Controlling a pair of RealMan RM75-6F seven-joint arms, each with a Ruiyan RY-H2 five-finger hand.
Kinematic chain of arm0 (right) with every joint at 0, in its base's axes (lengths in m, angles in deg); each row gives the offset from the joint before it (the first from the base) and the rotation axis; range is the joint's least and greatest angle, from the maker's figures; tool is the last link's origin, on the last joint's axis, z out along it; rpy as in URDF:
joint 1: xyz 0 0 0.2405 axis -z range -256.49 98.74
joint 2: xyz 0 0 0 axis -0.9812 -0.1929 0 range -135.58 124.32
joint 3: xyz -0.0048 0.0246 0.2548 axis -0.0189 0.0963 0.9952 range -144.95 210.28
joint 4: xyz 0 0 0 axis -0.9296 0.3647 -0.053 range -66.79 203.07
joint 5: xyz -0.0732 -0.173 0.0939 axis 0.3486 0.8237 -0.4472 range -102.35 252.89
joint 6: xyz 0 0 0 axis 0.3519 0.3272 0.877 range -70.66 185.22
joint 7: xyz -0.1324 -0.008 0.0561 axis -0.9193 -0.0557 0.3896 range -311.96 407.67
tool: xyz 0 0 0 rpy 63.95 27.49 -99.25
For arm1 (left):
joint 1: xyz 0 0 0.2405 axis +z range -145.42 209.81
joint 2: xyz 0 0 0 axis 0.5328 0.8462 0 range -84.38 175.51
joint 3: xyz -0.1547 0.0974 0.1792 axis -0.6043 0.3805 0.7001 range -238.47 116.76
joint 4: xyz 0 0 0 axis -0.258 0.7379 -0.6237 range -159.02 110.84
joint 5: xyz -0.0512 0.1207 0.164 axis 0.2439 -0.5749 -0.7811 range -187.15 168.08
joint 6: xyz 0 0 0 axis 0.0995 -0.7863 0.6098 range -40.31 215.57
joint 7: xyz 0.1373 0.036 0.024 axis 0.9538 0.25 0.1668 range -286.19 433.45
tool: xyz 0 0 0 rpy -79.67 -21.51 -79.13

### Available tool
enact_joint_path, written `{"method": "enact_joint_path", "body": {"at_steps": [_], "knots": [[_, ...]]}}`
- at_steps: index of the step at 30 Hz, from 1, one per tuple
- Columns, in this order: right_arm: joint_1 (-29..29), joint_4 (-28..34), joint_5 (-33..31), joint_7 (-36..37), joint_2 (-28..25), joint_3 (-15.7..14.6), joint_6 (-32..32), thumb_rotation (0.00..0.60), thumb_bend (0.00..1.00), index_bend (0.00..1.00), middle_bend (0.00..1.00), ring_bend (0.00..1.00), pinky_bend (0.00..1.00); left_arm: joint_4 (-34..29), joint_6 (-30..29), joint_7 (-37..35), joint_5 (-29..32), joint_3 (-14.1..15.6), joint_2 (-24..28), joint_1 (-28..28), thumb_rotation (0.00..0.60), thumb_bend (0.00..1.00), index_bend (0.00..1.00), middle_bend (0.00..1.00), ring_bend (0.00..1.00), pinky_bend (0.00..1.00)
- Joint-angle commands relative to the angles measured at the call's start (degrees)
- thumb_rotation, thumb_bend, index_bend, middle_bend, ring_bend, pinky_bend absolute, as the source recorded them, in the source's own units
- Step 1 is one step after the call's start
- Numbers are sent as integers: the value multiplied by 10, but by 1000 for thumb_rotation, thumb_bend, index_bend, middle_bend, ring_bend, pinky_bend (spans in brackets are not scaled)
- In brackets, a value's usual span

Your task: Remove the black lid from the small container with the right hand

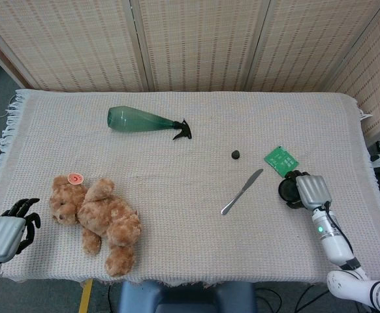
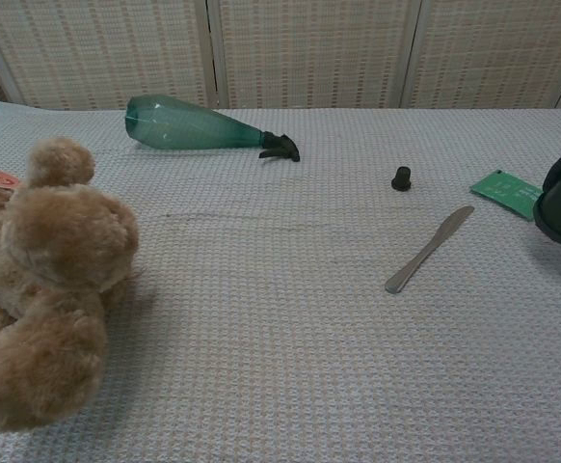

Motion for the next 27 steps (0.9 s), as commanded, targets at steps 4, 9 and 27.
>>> {"method": "enact_joint_path", "body": {"at_steps": [4,9,27], "knots": [[68,-27,267,205,3,-29,262,600,88,574,534,688,826,0,0,1,0,0,-1,0,600,766,563,169,152,430],[80,-104,313,209,33,-38,311,600,88,581,535,688,819,0,2,5,2,-1,-3,-1,600,765,565,169,152,431],[60,88,44,-66,-43,25,56,600,89,586,538,693,839,0,5,5,3,0,-1,-2,600,765,565,169,152,430]]}}
